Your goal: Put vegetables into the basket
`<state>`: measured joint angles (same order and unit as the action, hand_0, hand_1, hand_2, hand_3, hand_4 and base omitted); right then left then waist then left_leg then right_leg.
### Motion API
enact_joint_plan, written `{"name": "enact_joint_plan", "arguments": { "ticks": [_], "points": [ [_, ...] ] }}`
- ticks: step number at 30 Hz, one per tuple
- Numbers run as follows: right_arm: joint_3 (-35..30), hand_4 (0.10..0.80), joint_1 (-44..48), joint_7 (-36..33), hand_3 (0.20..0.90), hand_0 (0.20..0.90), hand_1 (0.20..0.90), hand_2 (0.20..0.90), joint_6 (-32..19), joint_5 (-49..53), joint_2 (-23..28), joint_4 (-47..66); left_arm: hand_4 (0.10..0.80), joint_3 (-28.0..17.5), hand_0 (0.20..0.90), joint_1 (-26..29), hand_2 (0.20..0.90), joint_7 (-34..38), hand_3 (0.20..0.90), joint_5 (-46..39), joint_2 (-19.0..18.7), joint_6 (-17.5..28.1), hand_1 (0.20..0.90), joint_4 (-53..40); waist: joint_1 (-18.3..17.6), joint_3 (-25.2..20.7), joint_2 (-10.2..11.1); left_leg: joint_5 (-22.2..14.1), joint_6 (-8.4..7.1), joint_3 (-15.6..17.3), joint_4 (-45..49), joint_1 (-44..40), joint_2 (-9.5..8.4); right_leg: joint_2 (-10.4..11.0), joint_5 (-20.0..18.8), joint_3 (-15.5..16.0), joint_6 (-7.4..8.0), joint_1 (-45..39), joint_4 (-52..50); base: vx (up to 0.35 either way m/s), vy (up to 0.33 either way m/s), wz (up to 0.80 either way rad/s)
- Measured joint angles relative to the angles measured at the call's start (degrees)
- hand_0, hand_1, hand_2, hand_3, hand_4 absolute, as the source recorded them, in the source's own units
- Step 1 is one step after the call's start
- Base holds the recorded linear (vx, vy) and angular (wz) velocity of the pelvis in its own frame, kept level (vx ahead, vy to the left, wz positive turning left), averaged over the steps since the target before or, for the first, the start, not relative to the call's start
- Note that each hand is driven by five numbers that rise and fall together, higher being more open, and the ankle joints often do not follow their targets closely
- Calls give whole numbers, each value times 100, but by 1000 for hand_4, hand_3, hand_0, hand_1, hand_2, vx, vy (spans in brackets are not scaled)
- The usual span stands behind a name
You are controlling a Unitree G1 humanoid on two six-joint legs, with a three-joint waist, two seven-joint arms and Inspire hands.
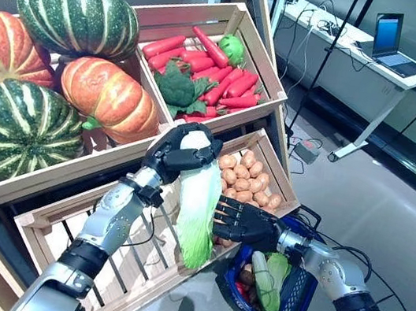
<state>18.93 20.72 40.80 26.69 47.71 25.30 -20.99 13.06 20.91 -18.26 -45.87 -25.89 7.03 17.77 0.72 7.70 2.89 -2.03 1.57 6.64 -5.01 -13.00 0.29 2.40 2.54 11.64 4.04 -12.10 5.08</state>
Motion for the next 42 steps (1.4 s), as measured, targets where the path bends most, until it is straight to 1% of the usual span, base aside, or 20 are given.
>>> {"name": "enact_joint_plan", "arguments": {
  "ticks": [4,7,8,10,12,16,26,29,30,31,34,36,37,38,39,42],
  "points": [
    [15,800,3,42,900,900,900,900,41,5,0,0,400,112,300,0,300,-144,300,-3,-4,-9,300,-133,3,-3,-4,0,0,-3,0,-4,2,-2,-1,-4,0,-2,0,0,0,0],
    [135,800,26,40,900,900,900,900,5,-33,-5,0,400,293,300,0,300,-193,300,-77,66,-32,300,-311,3,-6,-6,0,0,-6,0,-23,1,-2,-2,-5,1,-21,0,0,0,0],
    [237,800,52,15,900,900,900,900,-86,-138,-34,6,400,366,300,0,300,-199,300,-186,100,-35,300,-382,0,-7,-7,0,0,-7,0,-26,1,-1,-3,-8,3,-22,0,0,0,0],
    [344,800,58,-271,900,900,900,900,-286,-537,-71,65,400,464,300,-2,300,-213,300,-265,216,-37,300,-505,0,-7,-7,0,0,-8,0,-30,-2,0,-8,-13,7,-23,0,0,0,0],
    [421,800,58,-527,900,900,900,900,-366,-689,-66,117,400,469,300,-21,300,-217,300,-353,321,-38,300,-676,-12,-7,-7,0,0,-7,0,-31,-2,0,-14,-31,7,-20,0,-18,8,-2],
    [437,800,59,-771,900,900,900,900,-456,-684,-88,123,400,450,300,-39,300,-222,300,-353,334,-36,300,-764,-71,-9,-9,0,0,-13,0,-36,4,-4,-19,-34,2,-22,0,-15,5,-2],
    [456,800,58,-807,900,900,900,900,-456,-626,-297,-40,400,439,300,-92,300,-225,300,-400,335,-48,300,-764,-106,-10,-10,2,-3,-43,2,-48,4,-2,-20,-8,0,-56,-1,-1,1,1],
    [468,800,58,-807,900,900,900,900,-456,-438,-326,-122,400,437,300,-105,300,-228,300,-457,336,-77,300,-764,-102,-10,-11,6,-5,-60,4,-48,3,-1,-20,3,0,-65,-1,0,0,0],
    [468,585,58,-815,578,578,578,578,-464,-431,-340,-122,400,429,300,-104,300,-228,300,-465,336,-97,300,-764,-103,-11,-13,10,-5,-69,4,-49,3,-1,-20,6,0,-70,-1,2,-8,4],
    [469,406,57,-832,309,309,309,309,-467,-403,-343,-122,400,424,300,-104,300,-228,300,-465,336,-107,300,-764,-106,-13,-16,14,-4,-88,4,-48,2,-1,-20,6,0,-74,-1,4,-9,7],
    [523,400,38,-969,300,300,300,300,-534,-214,-351,-120,400,374,300,-106,300,-225,300,-467,335,-107,300,-764,-108,-15,-19,30,-5,-145,3,-42,1,0,-20,4,0,-75,0,7,-6,4],
    [621,400,21,-1032,300,300,300,300,-702,-205,-380,-104,400,284,300,-139,300,-222,300,-467,335,-119,300,-763,-116,-27,-41,31,-6,-144,3,-42,1,-1,-20,0,0,-74,0,0,0,0],
    [658,400,2,-1034,300,300,300,300,-718,-206,-383,-47,408,237,312,-157,312,-222,312,-467,336,-141,312,-763,-119,-38,-58,31,-6,-144,3,-42,1,0,-20,-2,0,-74,0,0,0,0],
    [679,400,-34,-1037,300,300,300,300,-719,-208,-384,19,554,215,531,-160,531,-222,531,-499,336,-175,531,-763,-115,-50,-75,31,-6,-144,3,-42,0,0,-20,-3,-1,-74,0,0,0,0],
    [679,400,-91,-1051,300,300,300,300,-720,-211,-382,96,800,210,900,-170,900,-222,900,-562,335,-195,900,-763,-106,-60,-89,31,-6,-146,3,-40,1,-1,-20,-3,0,-73,0,0,0,0],
    [681,400,-188,-1107,300,300,300,300,-720,-217,-407,113,800,209,900,-226,900,-224,900,-655,351,-298,900,-764,-95,-103,-116,31,-6,-145,2,-39,0,-1,-20,-5,0,-71,0,0,0,0]
  ]
}}
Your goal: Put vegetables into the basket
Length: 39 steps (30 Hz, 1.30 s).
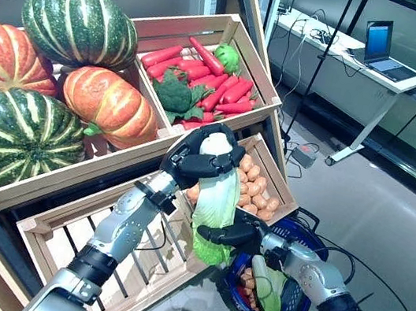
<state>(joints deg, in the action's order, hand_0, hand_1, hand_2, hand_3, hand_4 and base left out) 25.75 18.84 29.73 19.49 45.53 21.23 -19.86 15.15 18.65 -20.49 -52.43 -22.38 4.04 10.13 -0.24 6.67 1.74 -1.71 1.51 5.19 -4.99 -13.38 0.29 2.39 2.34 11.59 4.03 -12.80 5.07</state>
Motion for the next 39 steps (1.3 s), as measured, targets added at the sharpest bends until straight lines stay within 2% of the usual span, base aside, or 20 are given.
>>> {"name": "enact_joint_plan", "arguments": {
  "ticks": [7,15,19,23,31,39],
  "points": [
    [-11,400,-169,-104,300,300,300,300,-220,56,-42,-1,800,-209,900,-103,900,7,900,-249,327,-127,900,0,-30,-30,-11,1,0,5,-1,0,4,-4,0,-13,0,6,0,4,-2,0],
    [-130,400,-447,-232,300,300,300,300,-256,227,-47,-22,800,-203,900,-219,900,4,900,-247,365,-264,900,-1,-49,-36,-9,0,0,15,-4,7,4,-3,0,-28,0,26,0,0,0,0],
    [-645,400,-687,-428,300,300,300,300,-260,272,-71,-211,800,-199,900,-482,900,-71,900,-243,371,-415,900,-105,-48,-36,-9,0,1,28,-6,8,4,-3,0,-39,0,34,1,0,0,0],
    [-792,400,-813,-524,300,300,300,300,-304,238,90,-298,800,-201,900,-616,900,-86,900,-235,359,-493,900,-112,-51,-35,-9,0,1,63,-6,11,11,-10,-2,-64,-2,50,1,17,-11,-4],
    [-2017,400,-1268,-902,300,300,300,300,-605,458,185,-1190,800,-530,900,-957,900,-237,900,-237,329,-493,900,-110,-52,-35,-9,0,1,149,-7,52,13,-14,-34,-151,1,126,1,40,-11,-5],
    [-2330,400,-1529,-1247,300,300,300,300,-770,460,297,-2110,800,-655,900,-1218,900,-238,900,-215,301,-492,900,-51,-19,-33,-9,16,11,146,-9,193,14,-15,-69,-152,-7,260,0,8,-6,0]
  ]
}}
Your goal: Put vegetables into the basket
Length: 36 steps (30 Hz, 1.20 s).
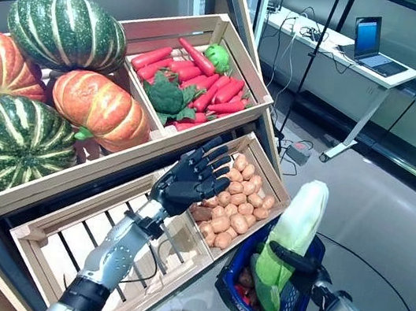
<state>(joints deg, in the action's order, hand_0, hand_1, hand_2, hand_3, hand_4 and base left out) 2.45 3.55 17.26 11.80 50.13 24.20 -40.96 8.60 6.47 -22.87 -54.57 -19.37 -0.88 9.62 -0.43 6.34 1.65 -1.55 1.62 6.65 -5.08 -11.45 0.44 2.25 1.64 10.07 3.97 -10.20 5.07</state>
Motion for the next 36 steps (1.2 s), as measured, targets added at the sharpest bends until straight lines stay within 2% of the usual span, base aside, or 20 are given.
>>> {"name": "enact_joint_plan", "arguments": {
  "ticks": [3,6,9,11,13,15,16,20,28,31,36],
  "points": [
    [-13,400,187,-289,300,300,300,300,-324,198,0,-777,800,11,900,19,900,71,900,101,-12,67,900,261,48,53,-13,83,16,-4,4,272,-10,10,-82,2,-11,262,-1,-108,-42,-1],
    [-199,400,424,-630,300,300,300,300,-548,333,1,-1246,800,32,900,38,900,124,900,104,-36,119,900,532,123,290,-68,147,19,-20,6,463,-13,13,-146,16,-21,425,1,-208,-43,2],
    [-300,400,1090,-1124,300,300,300,300,-922,500,57,-1620,800,265,900,252,900,122,900,96,-309,356,900,667,144,756,-159,321,26,-109,63,946,-24,28,-312,138,-66,869,-2,-255,5,14],
    [-398,400,1799,-1410,300,300,300,300,-1173,545,216,-1871,800,468,900,627,900,123,900,90,-365,497,900,907,176,1255,-319,371,35,-174,342,1410,-48,54,-436,180,-88,1187,-61,-309,4,25],
    [-410,400,2352,-1559,300,300,300,300,-1354,672,309,-1942,800,514,900,827,900,126,900,77,-366,605,900,959,185,1648,-427,330,22,-177,751,1789,-46,98,-405,227,-122,1514,-400,-205,-17,10],
    [-412,400,2871,-1707,300,300,300,300,-1469,664,438,-1942,800,643,900,1113,900,196,900,77,-368,687,900,985,206,2059,-567,158,35,-194,1301,2194,-38,117,-227,326,-163,1871,-921,-123,-12,14],
    [-412,400,3109,-1771,300,300,300,300,-1481,664,476,-1942,800,710,900,1245,900,237,900,78,-368,718,900,988,246,2214,-590,49,44,-198,1614,2425,-25,178,-11,336,-197,2184,-1425,-82,-3,10],
    [-411,400,3359,-1808,300,300,300,300,-1491,659,485,-1942,800,873,900,1340,900,249,900,77,-373,858,900,1095,367,2289,-565,-289,75,-186,2539,3053,-97,459,624,338,-235,3024,-2880,-69,21,12],
    [-393,400,3485,-1860,300,300,300,300,-1497,628,551,-1947,800,897,900,1361,900,250,900,-54,-366,1184,900,1132,405,2367,-558,-1013,156,-183,4557,4563,-191,972,1470,241,-368,4537,-5044,-59,3,8],
    [-385,400,3500,-1986,300,300,300,300,-1497,624,622,-1946,800,886,900,1357,900,254,900,-179,-387,1199,900,1125,391,2375,-560,-1232,193,-169,5307,5178,-187,1098,1721,217,-439,5126,-5773,-63,-25,6],
    [-389,400,3581,-2241,300,300,300,300,-1496,635,675,-1942,800,884,900,1244,900,278,900,-226,-393,1246,900,1111,298,2378,-563,-1541,160,-159,6236,5886,-137,1197,2044,150,-504,5787,-6674,-21,-12,4]
  ]
}}
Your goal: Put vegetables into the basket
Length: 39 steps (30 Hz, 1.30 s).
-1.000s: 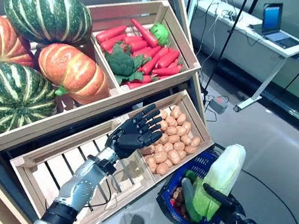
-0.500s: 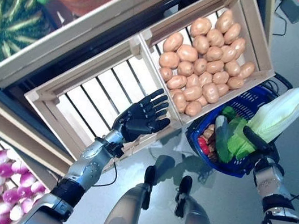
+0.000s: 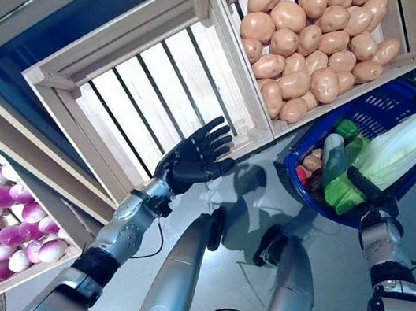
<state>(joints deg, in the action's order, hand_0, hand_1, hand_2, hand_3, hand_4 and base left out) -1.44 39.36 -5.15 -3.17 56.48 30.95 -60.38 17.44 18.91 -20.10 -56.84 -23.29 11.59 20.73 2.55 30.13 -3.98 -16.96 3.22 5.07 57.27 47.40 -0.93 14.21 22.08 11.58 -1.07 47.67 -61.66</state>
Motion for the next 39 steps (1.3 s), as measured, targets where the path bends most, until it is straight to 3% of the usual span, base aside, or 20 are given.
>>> {"name": "enact_joint_plan", "arguments": {
  "ticks": [3,4,5,21,31,39],
  "points": [
    [-10,400,18,-42,300,300,300,300,1,19,24,-4,800,-18,900,-8,900,1,900,-78,5,81,900,-17,0,2,-1,-120,-21,-14,326,208,54,1,126,-14,-70,205,-305,-24,-15,-2],
    [-2,442,11,-42,364,364,364,364,10,23,13,-6,800,-25,900,-29,900,2,900,-82,-2,87,900,-17,5,-3,0,-148,-24,-7,392,238,95,-9,142,-11,-78,224,-350,-5,-24,-5],
    [-8,800,19,-43,900,900,900,900,10,23,19,-4,800,-32,900,-38,900,1,900,-82,-5,125,900,-19,-7,-2,1,-182,-47,-16,473,269,98,-4,184,0,-101,240,-433,0,0,0],
    [-36,800,-59,-45,900,900,900,900,3,20,143,8,800,-38,900,-115,900,-110,900,-200,-19,168,900,-33,-9,0,-2,-282,-118,-154,773,228,182,-27,336,156,-194,98,-683,10,-3,1],
    [-40,800,-197,-34,900,900,900,900,-2,18,205,159,800,-53,900,-256,900,-213,900,-250,-28,131,900,-40,8,1,10,-263,-147,-143,312,-432,185,-60,297,213,-135,-551,-250,37,11,0],
    [-75,800,-874,84,900,900,900,900,-3,30,70,439,800,-235,900,-401,900,-285,900,-241,-14,63,900,7,42,-13,81,-167,-201,-156,-733,-1860,203,-245,163,293,35,-1955,802,116,12,-3]
  ]
}}
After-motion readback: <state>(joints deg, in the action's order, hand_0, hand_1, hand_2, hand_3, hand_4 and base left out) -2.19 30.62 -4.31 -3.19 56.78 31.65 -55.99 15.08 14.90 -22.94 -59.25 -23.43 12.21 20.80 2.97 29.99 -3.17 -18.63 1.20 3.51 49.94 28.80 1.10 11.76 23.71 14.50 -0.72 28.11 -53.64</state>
